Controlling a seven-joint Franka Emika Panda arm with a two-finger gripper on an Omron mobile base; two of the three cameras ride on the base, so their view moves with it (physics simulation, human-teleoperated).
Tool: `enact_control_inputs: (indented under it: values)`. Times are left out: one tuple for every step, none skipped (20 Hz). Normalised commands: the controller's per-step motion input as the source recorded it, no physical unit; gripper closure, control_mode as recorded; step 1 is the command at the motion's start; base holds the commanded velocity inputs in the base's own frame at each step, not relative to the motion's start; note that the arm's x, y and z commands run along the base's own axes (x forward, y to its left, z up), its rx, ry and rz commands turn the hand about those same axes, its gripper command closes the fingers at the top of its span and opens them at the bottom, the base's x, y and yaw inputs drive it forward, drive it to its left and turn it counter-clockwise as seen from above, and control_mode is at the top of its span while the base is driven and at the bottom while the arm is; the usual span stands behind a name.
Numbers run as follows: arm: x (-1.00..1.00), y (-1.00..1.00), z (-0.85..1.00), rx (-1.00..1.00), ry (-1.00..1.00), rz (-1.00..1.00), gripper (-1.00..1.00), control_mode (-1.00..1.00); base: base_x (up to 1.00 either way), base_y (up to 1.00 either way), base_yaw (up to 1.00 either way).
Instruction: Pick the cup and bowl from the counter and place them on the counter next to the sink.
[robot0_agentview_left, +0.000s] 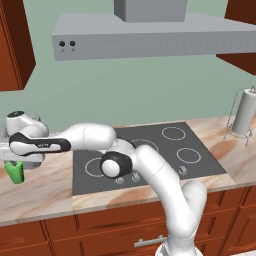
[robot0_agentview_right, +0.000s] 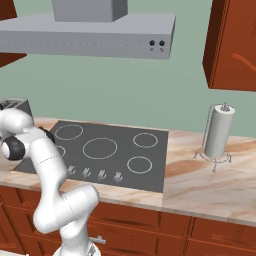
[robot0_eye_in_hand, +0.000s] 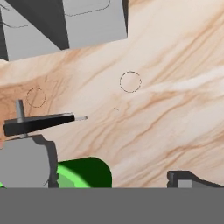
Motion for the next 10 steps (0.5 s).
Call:
enact_control_inputs:
  values:
    - [0.0,0.0,-0.2,0.0,0.0,0.0,-1.0,-1.0,0.0,0.0,0.0]
    - [0.0,0.0,-0.24,0.0,0.0,0.0,-1.0,-1.0,0.0,0.0,0.0]
    - [0.0,0.0,-0.24,0.0,0.0,0.0,-1.0,-1.0,0.0,0.0,0.0]
    - [0.0,0.03,-0.11,0.0,0.02,0.01,-1.0,-1.0,0.0,0.0,0.0]
    - [0.0,0.0,0.0,0.0,0.02,0.0,-1.0,-1.0,0.0,0.0,0.0]
    - [0.0,0.0,0.0,0.0,0.01,0.0,-1.0,-1.0,0.0,0.0,0.0]
    - [0.0,0.01,0.0,0.0,0.0,0.0,-1.0,-1.0,0.0,0.0,0.0]
    - [0.0,0.0,0.0,0.0,0.0,0.0,-1.0,-1.0,0.0,0.0,0.0]
    - [0.0,0.0,0.0,0.0,0.0,0.0,-1.0,-1.0,0.0,0.0,0.0]
    - [0.0,0.0,0.0,0.0,0.0,0.0,1.0,-1.0,0.0,0.0,0.0]
